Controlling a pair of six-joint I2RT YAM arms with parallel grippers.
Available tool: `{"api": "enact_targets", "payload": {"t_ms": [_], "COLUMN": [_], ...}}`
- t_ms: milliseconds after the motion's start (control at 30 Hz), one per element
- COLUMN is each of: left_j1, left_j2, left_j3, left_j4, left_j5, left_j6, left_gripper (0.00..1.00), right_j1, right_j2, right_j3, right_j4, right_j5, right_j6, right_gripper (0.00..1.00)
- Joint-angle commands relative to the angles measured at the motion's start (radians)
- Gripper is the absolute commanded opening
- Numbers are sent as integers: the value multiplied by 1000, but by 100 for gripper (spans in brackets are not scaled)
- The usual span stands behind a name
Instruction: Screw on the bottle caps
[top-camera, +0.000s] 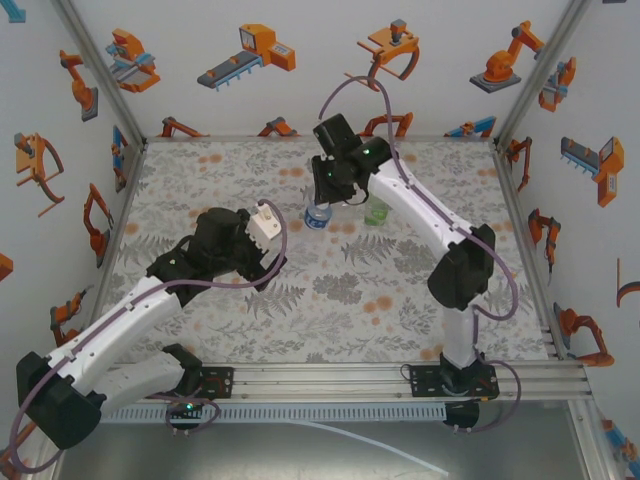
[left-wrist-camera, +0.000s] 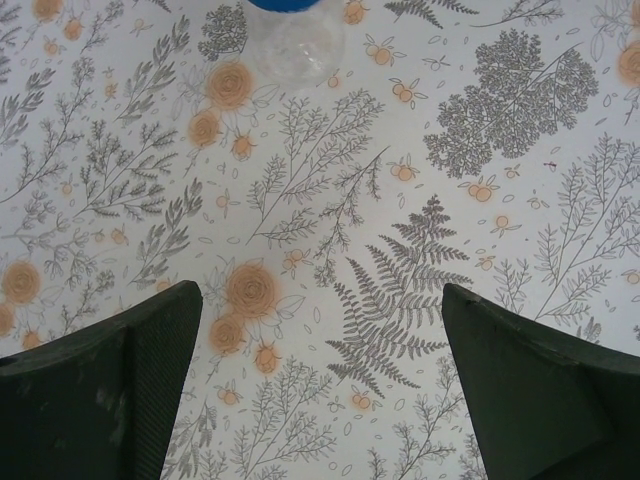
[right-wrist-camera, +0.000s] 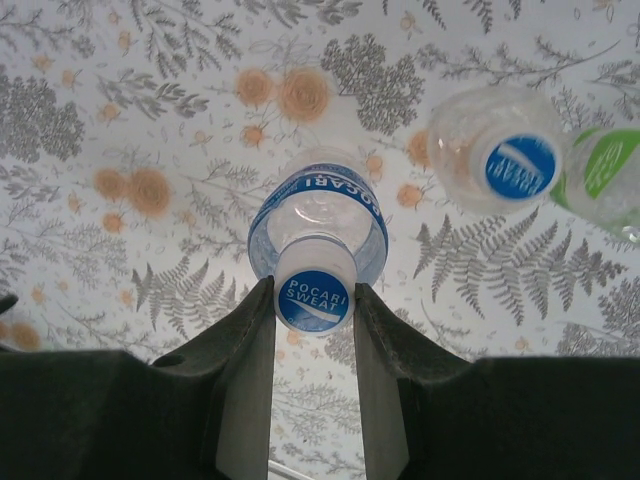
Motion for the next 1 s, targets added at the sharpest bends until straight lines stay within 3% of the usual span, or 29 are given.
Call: {"api": "enact_targets", "payload": {"t_ms": [0, 267, 667, 833, 967], "left_j1": [7, 7, 9, 10, 11], "left_j2": [6, 7, 15, 24, 23], "left_j3": [33, 29, 29, 35, 35], "left_j4": [-12, -9, 4, -7, -9], "left_j5": [28, 38, 52, 64, 69], "left_j6": [-23, -19, -8, -6, -7], "left_gripper": [97, 97, 97, 97, 97], "right_j1": [-28, -53, -60, -60, -59], "right_j2": [77, 276, 344, 344, 329], "right_j3": [118, 381, 394, 394, 393], "right_j4": [-65, -163, -106, -99, -81], "right_j5": [-44, -30, 5, 6, 10], "right_j6": [-48, -75, -92, -93, -91], "right_gripper": [0, 1, 0, 8, 23]}}
